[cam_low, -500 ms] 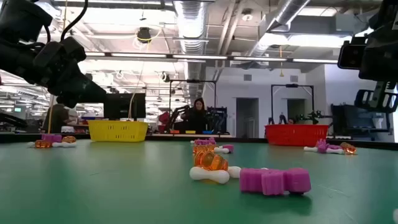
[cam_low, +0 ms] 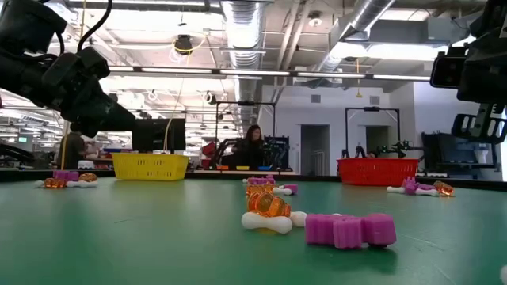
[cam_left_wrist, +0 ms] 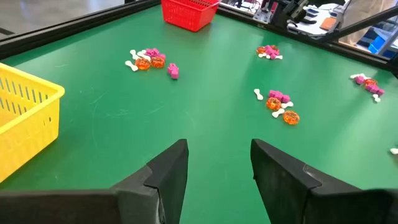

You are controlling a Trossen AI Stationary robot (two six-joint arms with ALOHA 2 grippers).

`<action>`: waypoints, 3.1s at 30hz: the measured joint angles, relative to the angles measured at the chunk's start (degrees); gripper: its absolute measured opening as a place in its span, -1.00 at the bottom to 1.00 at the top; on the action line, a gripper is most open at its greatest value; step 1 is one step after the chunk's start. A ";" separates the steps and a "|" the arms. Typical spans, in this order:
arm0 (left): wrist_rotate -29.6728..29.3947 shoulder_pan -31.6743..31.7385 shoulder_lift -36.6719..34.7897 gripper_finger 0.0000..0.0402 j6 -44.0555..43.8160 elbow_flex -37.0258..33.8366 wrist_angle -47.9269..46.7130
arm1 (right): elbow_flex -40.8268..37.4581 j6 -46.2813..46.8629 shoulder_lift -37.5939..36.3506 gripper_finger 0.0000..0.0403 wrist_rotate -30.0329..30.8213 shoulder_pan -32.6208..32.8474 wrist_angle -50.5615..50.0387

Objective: Sort Halloween decoration

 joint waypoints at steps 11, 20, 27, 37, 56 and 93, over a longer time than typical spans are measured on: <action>0.00 -0.01 -0.01 -0.18 0.00 0.01 0.02 | 0.00 -0.02 0.01 -0.66 0.02 0.02 0.00; 0.00 -0.02 -0.02 -0.18 0.00 0.00 0.00 | 0.01 -0.01 0.01 -0.66 0.01 0.01 -0.02; 0.00 -0.01 -0.01 -0.18 0.00 0.01 0.02 | 0.00 -0.01 0.02 -0.66 0.02 0.01 -0.01; 0.00 0.00 0.00 -0.18 0.00 0.01 0.00 | 0.00 0.00 0.02 -0.66 0.02 0.00 -0.02; 0.13 -0.02 -0.01 -0.18 -6.50 0.00 0.11 | 0.02 -0.02 0.02 -0.66 0.00 0.00 -0.02; 2.45 -1.70 30.18 -0.18 15.60 15.04 18.79 | 29.47 -62.17 53.02 -0.66 47.59 19.28 16.97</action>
